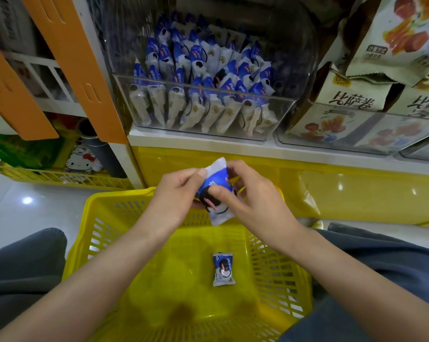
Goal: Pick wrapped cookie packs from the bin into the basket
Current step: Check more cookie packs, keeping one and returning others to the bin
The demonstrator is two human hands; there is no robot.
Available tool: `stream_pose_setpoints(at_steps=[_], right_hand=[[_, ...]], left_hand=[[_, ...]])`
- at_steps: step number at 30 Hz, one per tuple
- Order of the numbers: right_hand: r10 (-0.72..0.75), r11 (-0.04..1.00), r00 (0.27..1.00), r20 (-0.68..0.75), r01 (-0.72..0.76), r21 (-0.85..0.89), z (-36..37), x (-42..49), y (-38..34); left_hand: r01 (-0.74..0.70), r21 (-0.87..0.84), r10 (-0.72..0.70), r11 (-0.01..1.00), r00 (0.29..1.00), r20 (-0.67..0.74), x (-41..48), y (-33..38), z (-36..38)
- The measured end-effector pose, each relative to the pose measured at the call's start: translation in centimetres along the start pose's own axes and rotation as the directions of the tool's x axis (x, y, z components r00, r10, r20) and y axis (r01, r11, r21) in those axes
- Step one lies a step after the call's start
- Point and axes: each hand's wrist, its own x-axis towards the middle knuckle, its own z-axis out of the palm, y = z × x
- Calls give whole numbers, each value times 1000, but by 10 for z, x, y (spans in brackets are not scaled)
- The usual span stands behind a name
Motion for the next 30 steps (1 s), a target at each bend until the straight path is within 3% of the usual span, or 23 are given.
stream_pose_setpoints(at_steps=[4,7,10,13,16,22,26,30], right_hand=[[119,975,992,-49,-107,195,-2,4,1],[191,929,979,-69,-157,335,-3,7,2],[318,810,945,-73,-231,538,-5,11,2],[315,755,947,-59,-213,620,-8,13,-1],[263,780,960,-101,-150,607,-11,15,-7],[97,927,963,-253,5,376,-22,17,-15],[-24,923,960,-279,129,364,-38,37,-33],[-169,963,948,-269,216,158,-64,80,-48]], left_hand=[[-66,124,65,990,998,11,-2,0,4],[-12,24,12,1000,1000,1,-3,3,5],[64,-18,-63,998,997,51,-5,7,9],[36,-20,-36,999,999,16,-5,12,7],[-16,-13,16,1000,1000,1,-4,18,4],[-88,60,86,994,996,36,-2,29,0],[-173,-24,173,985,985,0,1,46,-7],[-225,-115,218,968,973,-74,2,65,-21]])
